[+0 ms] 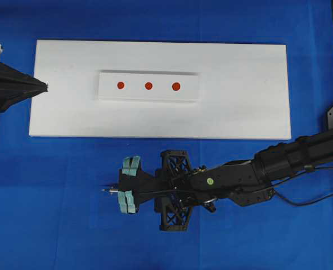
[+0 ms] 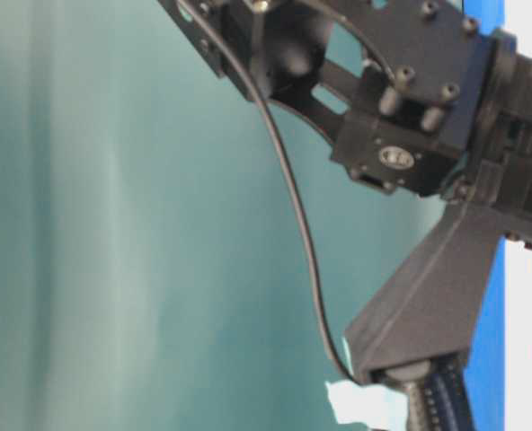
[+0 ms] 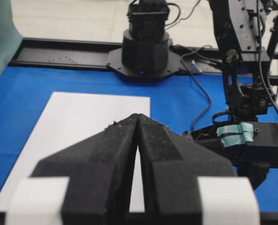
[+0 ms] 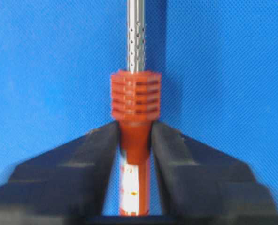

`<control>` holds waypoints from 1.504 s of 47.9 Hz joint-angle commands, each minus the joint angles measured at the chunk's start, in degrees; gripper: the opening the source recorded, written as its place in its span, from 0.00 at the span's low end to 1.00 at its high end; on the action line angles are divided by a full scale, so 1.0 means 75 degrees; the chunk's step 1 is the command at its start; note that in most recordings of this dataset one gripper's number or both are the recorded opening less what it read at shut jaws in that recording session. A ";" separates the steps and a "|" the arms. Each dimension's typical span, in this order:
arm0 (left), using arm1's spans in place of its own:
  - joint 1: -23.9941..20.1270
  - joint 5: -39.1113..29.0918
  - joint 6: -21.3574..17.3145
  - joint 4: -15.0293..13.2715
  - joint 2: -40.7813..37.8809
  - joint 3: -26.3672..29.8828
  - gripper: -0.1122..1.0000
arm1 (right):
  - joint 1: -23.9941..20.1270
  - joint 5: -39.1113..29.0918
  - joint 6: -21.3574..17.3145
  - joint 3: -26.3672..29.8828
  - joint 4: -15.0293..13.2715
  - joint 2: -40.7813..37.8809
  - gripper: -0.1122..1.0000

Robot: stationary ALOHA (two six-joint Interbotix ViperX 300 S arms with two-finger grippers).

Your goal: Touch the tip of the soldering iron to the mark.

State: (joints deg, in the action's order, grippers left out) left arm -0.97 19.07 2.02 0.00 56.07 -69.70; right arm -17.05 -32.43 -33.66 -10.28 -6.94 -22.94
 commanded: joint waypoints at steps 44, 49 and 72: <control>0.0000 0.0012 0.0012 0.0012 -0.0023 0.0082 0.10 | 0.0023 -0.1980 0.0035 0.0270 -0.0727 0.2461 0.87; 0.0000 0.0012 0.0012 0.0012 -0.0023 0.0082 0.10 | 0.0023 -0.2191 0.0035 0.0258 -0.0832 0.2730 0.87; 0.0012 0.0012 0.0012 0.0023 -0.0023 0.0082 0.10 | 0.1383 -0.2227 0.1078 0.0258 -0.0867 0.2801 0.87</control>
State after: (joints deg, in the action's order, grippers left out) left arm -1.05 18.81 2.02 0.00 56.07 -69.70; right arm -9.14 -49.31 -26.98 -9.58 -13.45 -3.87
